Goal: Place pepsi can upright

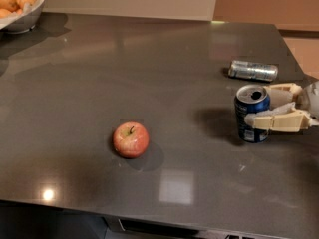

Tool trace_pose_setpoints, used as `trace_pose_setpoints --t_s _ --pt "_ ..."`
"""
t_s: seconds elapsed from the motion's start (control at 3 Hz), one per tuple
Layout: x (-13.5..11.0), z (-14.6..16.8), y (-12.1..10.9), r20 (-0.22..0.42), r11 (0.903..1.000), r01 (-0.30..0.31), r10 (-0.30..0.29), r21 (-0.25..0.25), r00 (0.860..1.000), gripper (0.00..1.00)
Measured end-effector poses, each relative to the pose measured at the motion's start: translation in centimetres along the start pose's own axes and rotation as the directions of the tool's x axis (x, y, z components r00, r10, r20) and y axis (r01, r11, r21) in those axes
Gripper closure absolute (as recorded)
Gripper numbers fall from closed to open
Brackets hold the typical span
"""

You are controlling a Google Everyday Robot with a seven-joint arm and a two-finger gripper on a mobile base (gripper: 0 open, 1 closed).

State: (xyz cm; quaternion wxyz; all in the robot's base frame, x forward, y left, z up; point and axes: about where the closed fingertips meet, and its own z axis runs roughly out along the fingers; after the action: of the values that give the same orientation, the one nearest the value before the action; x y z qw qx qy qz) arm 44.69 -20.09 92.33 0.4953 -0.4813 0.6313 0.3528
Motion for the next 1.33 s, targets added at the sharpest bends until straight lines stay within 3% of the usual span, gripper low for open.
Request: trace_pose_setpoints --t_s 1.33 --pt "1.03 0.77 0.35 0.119 0.9988 -0.011 0.017 -0.049 0.993 1.0"
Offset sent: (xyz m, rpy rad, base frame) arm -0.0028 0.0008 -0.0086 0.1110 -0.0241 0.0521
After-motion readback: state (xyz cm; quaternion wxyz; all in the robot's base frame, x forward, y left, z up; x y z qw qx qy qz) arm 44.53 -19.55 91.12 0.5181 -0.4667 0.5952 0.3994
